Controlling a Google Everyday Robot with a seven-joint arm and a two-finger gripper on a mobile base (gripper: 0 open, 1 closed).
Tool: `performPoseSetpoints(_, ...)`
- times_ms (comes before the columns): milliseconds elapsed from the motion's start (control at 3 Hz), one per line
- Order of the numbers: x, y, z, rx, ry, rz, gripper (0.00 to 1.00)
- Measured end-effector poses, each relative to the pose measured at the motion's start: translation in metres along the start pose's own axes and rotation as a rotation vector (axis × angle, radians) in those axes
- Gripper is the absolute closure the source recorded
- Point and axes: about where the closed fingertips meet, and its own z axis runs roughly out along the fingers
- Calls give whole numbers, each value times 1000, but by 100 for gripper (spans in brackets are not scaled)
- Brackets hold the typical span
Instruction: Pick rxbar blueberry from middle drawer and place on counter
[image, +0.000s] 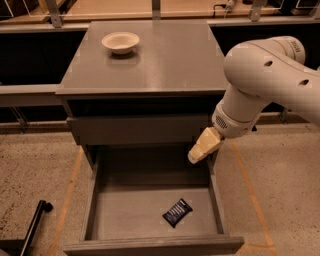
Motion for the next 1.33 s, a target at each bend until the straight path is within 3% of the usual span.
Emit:
performPoseSetpoints(667,-29,-5,72,-207,-51,148,0)
performPoseSetpoints(1000,-44,-3,117,-276,-16,230,0)
performPoseSetpoints(1333,-54,5,160,-296,58,309,0)
